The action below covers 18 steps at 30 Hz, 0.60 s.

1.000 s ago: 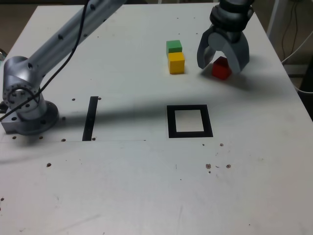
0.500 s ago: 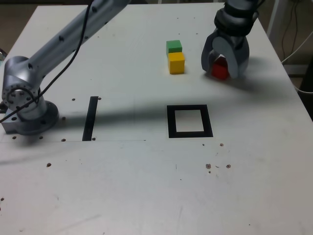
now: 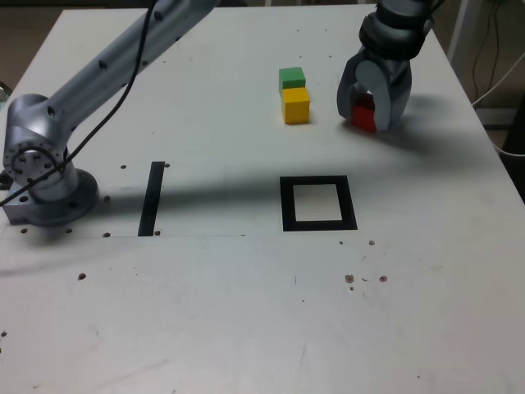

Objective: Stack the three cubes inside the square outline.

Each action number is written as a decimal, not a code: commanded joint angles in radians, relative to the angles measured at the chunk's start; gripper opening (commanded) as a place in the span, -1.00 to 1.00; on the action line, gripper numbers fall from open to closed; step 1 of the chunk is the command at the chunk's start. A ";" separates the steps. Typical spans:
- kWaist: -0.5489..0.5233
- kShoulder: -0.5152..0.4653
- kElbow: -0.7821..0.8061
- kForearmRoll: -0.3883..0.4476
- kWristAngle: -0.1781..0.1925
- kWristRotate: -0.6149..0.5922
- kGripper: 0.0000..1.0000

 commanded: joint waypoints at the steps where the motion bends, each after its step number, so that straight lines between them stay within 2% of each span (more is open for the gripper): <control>1: -0.001 0.003 -0.005 0.010 0.003 -0.003 -0.14; 10: -0.003 -0.022 -0.001 0.023 -0.004 -0.032 -0.14; 18: -0.007 -0.145 0.136 0.036 -0.054 -0.159 -0.13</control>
